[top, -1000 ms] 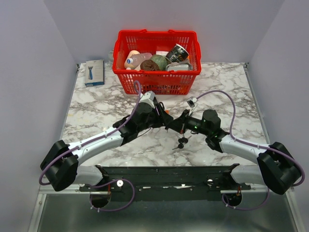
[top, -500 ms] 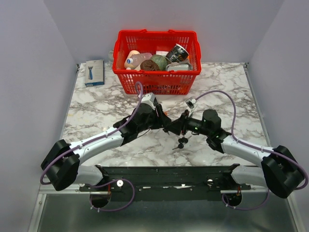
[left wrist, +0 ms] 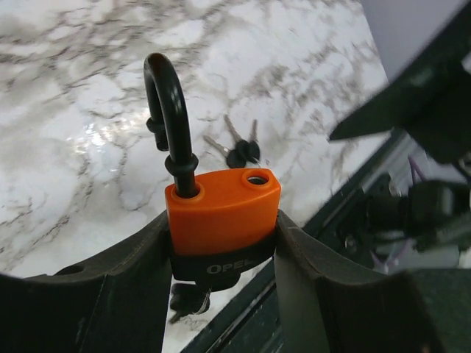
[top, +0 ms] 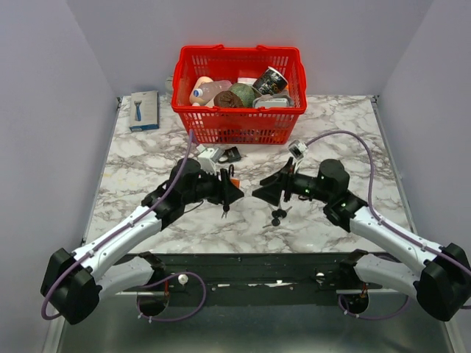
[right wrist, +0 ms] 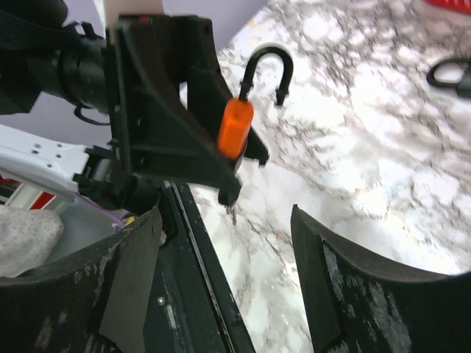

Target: Unlock with the key

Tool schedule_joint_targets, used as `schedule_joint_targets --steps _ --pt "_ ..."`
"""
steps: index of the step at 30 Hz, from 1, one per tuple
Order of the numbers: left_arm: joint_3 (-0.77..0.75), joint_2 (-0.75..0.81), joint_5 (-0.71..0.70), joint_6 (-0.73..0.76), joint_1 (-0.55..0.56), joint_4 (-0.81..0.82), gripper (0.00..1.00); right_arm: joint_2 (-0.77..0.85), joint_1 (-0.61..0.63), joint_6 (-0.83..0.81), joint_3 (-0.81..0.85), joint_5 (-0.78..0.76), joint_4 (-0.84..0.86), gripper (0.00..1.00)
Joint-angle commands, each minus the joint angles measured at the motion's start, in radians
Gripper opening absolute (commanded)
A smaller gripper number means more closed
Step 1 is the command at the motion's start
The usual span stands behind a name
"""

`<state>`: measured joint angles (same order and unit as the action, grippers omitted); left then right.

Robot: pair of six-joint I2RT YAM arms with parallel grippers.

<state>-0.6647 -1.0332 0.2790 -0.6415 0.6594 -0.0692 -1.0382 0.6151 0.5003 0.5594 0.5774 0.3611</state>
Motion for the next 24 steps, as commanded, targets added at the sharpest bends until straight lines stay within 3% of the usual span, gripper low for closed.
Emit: schedule_joint_targets --steps 1,4,12,16,20,24 --pt "-0.098 0.039 0.374 0.274 -0.006 -0.059 0.00 0.004 -0.002 -0.042 0.141 0.110 -0.102 0.79" --pt "-0.101 0.058 0.554 0.359 -0.007 -0.058 0.00 -0.019 0.006 -0.037 0.229 0.193 -0.122 0.79" --pt "-0.032 0.137 0.660 0.349 -0.030 0.045 0.00 -0.075 0.054 -0.068 0.283 0.148 -0.166 0.79" --pt "-0.044 0.139 0.562 0.373 -0.030 -0.013 0.00 -0.071 0.060 -0.022 0.287 0.127 -0.151 0.79" --pt "-0.059 0.127 0.355 0.382 -0.032 -0.078 0.00 -0.045 0.083 0.020 0.315 -0.019 -0.241 0.79" --pt "-0.072 0.098 0.302 0.373 -0.032 -0.093 0.00 -0.071 0.139 0.111 0.333 -0.164 -0.255 0.80"
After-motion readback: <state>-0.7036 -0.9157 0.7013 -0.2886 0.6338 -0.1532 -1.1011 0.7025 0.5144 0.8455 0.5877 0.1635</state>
